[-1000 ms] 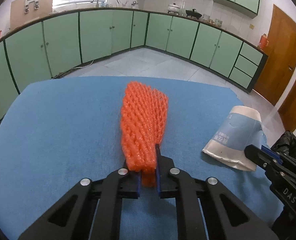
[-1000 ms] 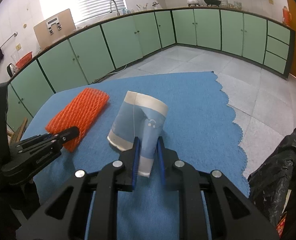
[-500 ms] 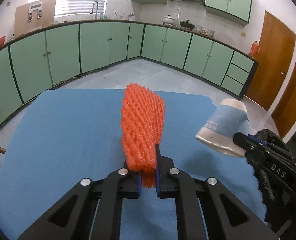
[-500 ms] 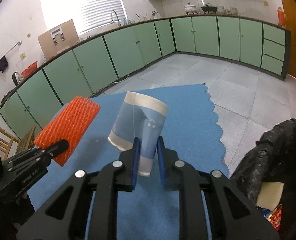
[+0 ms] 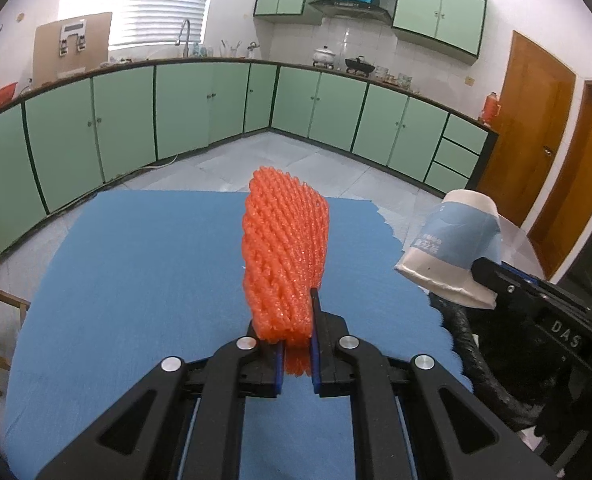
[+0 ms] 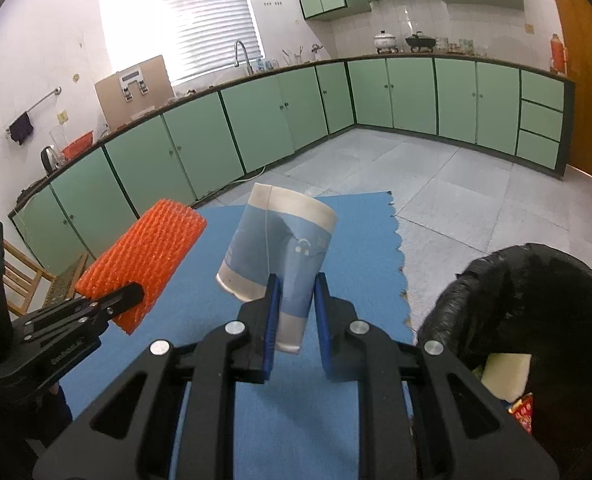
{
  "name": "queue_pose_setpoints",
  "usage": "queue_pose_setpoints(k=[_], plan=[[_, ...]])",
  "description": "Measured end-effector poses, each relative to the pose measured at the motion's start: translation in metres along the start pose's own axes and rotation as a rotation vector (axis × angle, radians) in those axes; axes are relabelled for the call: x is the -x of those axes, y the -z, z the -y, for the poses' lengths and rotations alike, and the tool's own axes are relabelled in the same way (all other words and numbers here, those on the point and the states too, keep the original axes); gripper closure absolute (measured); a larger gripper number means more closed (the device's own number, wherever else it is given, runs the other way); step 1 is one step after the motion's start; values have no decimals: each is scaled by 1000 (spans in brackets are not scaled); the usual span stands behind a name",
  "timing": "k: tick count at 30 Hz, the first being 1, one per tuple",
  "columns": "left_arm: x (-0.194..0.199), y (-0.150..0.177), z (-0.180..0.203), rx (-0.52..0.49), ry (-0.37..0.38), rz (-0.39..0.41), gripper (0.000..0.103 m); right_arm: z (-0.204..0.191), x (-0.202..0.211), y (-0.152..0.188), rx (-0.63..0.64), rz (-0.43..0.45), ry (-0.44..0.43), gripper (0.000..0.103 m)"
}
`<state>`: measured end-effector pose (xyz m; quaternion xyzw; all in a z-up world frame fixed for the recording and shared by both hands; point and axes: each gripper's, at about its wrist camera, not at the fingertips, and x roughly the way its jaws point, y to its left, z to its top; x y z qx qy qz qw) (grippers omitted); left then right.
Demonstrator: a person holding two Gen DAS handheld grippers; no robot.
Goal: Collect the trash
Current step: 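Carry mesh and white-blue cup over the bin and open both tools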
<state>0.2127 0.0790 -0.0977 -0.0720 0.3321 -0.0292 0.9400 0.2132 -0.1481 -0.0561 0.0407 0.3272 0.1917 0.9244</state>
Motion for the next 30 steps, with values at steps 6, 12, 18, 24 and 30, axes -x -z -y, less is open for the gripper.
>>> queue_pose_setpoints(k=[6,12,18,24,30], plan=[[24,6,27,-26,30,23,93,15,40,7,-8,39,32,87],[42,4,62,-79,75,53,93,40,80,17,-37,89,78,87],[47,3,99,-127,137,61,93,67,107,26,-63,124,127,87],[44,5,140,-167,201,59,93,96,130,35,-81,150,186,87],[31,9,175,-211,260,42,93,129,146,47,-113,165,257,87]])
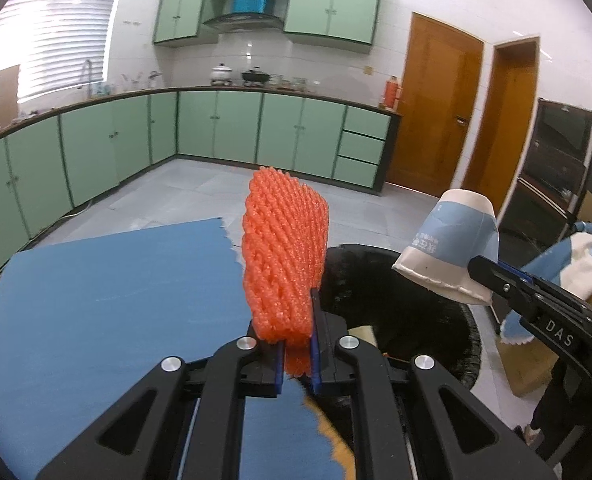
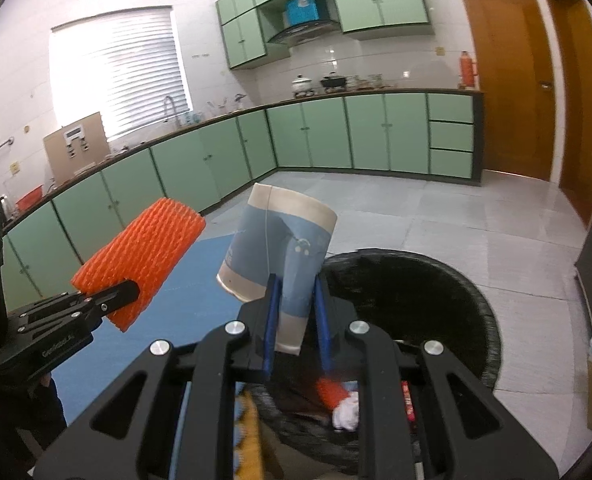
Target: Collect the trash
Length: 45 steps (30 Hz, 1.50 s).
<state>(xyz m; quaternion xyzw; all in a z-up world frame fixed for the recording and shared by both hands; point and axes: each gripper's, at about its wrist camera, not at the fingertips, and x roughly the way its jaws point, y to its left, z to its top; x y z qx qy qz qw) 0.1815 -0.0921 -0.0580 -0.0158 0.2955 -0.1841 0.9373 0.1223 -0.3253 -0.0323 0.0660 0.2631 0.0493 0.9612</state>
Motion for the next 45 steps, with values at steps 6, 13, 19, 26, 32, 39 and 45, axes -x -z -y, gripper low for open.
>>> queue_pose_setpoints(k=[6,13,19,26,32,39,45], plan=[[-27,-1,24,-34,58,-21,93,30,-3,6,-20,0,71,87],[-55,5,54,-71,114,-32,93,63,-12,17,-49,-14,126,87],[-87,9,70,-93,153,-69,93,82,-29,30,-73,-46,162,86],[-135,17,88,-116,168,-142,93,108,-60,47,-95,-115,202,86],[-164,28,92,-140,155,-182,93,121,-87,63,-101,-172,220,85],[-175,32,89,-115,156,-202,73,119,-92,64,-105,-167,235,64],[-158,23,79,-87,146,-162,56,111,-76,58,-95,-128,264,22]])
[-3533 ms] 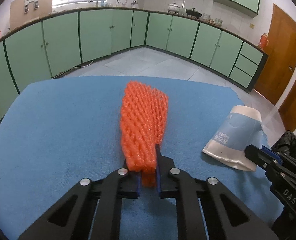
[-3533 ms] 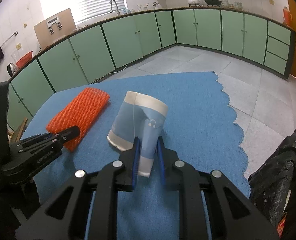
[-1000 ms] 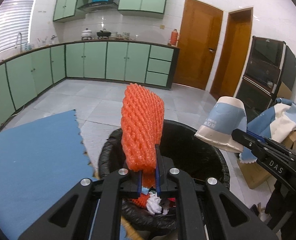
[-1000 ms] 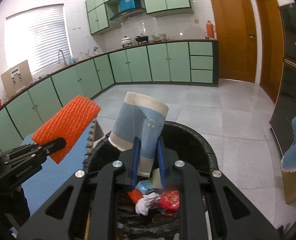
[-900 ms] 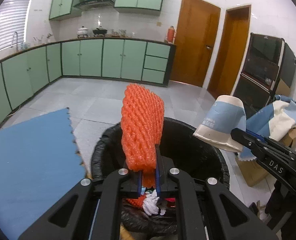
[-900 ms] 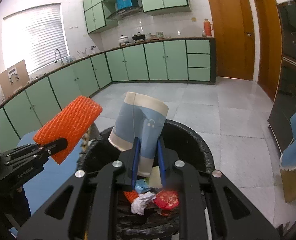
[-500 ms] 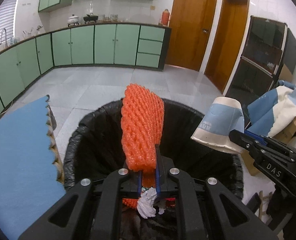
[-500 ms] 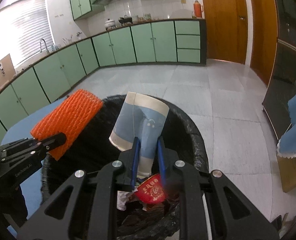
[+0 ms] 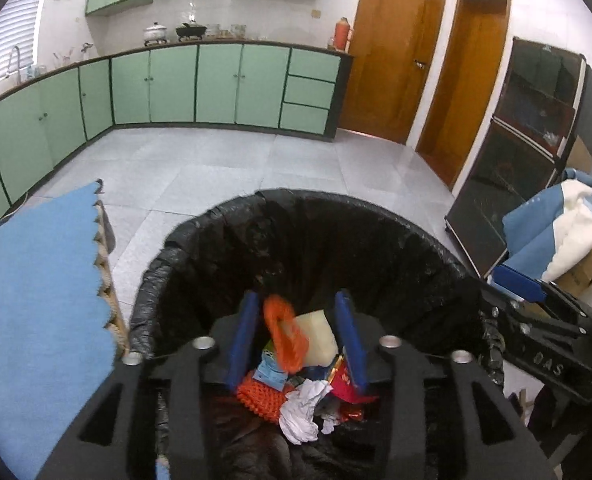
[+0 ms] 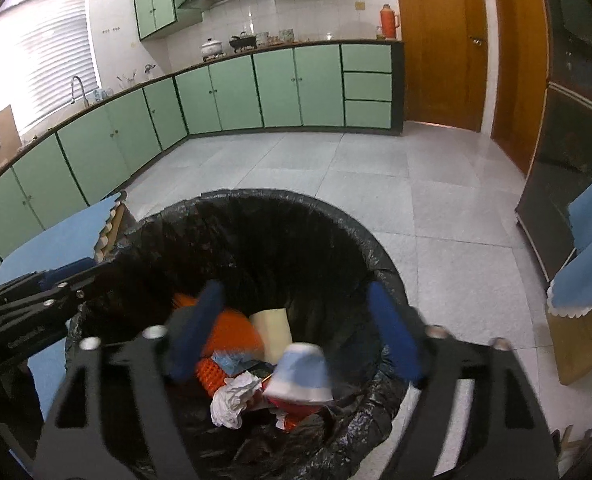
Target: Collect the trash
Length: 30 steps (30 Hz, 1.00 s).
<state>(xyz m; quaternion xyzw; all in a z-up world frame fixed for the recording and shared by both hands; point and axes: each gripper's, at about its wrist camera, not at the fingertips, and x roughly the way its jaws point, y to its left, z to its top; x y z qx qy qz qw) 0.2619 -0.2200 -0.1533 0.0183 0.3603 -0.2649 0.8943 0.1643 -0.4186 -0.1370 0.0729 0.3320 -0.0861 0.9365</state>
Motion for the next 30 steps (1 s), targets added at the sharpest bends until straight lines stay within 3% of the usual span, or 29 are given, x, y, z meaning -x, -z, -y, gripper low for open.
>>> queue_pose_setpoints(k=[3,12,21,30], plan=[[16,-2,-1,0,-1,25,44,-2,14,-5,-5,23,-4,12],[82,8,-20,15,-27,70,24,-26,62,-14,-25,45,-69,7],[149,25,-44,78,-100,114,13,-60,112,-21,21,75,-130,5],[206,34,-48,97,-147,166,10,-92,153,-20,84,99,-193,5]])
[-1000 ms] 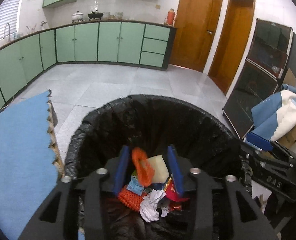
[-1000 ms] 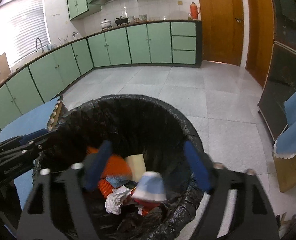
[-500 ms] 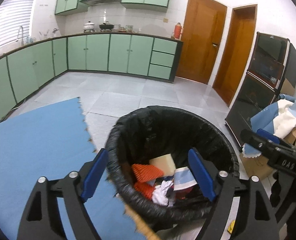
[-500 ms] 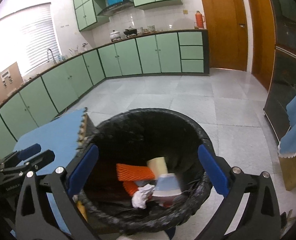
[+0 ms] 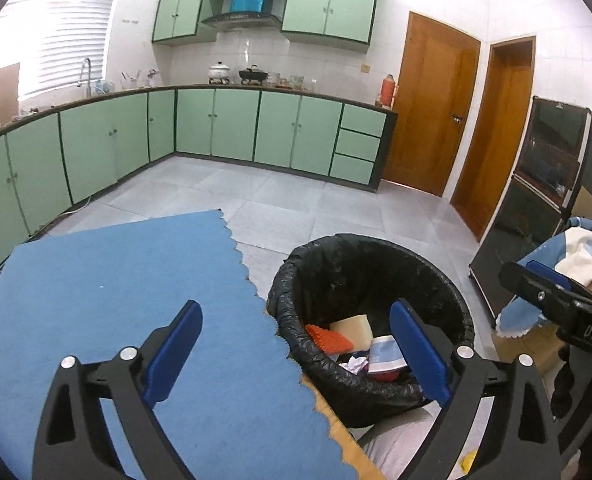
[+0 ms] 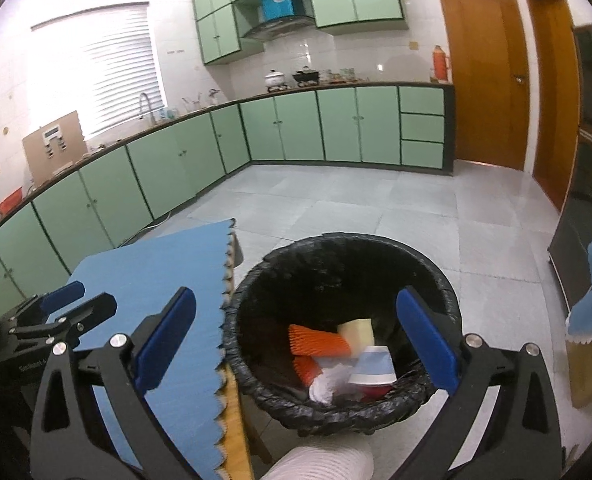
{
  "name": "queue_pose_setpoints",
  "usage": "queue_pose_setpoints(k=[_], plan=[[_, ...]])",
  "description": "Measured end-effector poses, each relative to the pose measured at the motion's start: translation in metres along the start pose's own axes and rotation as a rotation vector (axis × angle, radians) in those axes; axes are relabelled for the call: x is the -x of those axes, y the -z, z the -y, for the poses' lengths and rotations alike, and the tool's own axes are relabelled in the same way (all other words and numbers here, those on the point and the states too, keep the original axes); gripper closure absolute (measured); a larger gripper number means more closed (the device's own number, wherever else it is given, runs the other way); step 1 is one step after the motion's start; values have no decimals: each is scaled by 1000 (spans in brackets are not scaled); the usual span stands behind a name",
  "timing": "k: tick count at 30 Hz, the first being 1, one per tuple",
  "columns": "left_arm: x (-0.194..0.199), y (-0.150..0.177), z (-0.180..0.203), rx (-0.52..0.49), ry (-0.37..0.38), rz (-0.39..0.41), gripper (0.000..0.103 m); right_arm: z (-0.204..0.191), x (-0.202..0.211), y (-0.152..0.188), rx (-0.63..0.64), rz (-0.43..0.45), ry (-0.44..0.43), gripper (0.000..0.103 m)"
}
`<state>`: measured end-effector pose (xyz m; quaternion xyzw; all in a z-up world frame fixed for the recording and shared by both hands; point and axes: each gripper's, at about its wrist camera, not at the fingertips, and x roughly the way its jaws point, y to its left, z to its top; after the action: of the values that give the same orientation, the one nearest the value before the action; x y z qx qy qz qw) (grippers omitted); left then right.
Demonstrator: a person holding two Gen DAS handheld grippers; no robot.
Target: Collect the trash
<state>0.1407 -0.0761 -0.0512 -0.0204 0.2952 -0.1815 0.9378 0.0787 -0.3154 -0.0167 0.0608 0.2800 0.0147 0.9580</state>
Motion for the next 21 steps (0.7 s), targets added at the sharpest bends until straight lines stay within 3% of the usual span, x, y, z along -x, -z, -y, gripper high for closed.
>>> queue_pose_setpoints(k=[21], plan=[[57,3,6,5,1,81,8,-37,49,-2,69,59,-46,5]])
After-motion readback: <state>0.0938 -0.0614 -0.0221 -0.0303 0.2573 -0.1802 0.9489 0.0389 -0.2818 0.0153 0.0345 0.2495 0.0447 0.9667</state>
